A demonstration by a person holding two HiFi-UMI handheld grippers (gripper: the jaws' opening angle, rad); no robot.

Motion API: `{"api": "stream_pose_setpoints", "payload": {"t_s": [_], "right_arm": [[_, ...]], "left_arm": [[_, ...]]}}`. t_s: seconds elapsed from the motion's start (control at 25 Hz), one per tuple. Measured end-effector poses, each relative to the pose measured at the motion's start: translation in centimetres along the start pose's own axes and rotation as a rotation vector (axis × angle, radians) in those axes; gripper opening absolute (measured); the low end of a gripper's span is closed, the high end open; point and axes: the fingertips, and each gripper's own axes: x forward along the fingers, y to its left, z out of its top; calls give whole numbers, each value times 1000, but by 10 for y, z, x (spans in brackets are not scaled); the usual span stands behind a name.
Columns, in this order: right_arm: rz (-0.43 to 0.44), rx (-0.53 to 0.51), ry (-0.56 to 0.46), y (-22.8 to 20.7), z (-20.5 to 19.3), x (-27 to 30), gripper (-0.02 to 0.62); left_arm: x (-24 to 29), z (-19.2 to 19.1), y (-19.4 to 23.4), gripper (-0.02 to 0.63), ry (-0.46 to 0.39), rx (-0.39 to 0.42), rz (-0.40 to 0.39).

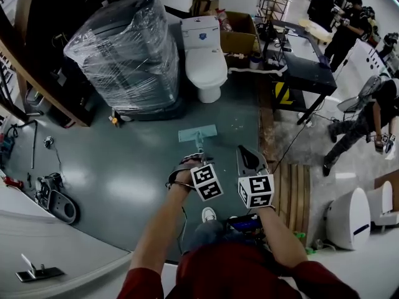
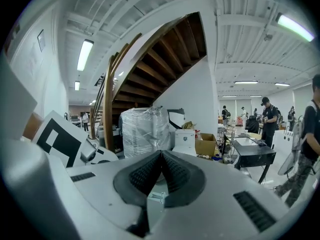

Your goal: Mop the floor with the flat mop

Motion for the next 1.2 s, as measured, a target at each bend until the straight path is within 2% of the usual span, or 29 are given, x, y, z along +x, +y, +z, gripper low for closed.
{"api": "stream_pose_setpoints", "payload": {"t_s": [0.44, 0.8, 1.2], "right_arm": [[-14, 19, -3, -43, -25, -77, 17], [14, 36, -19, -55, -33, -121, 18], [11, 58, -5, -46, -39, -113, 17]], "left_arm": [[-7, 40, -72, 77, 51, 28, -13], [-28, 66, -117, 77, 71, -6, -16], [-39, 62, -120, 77, 61, -1, -37]]}}
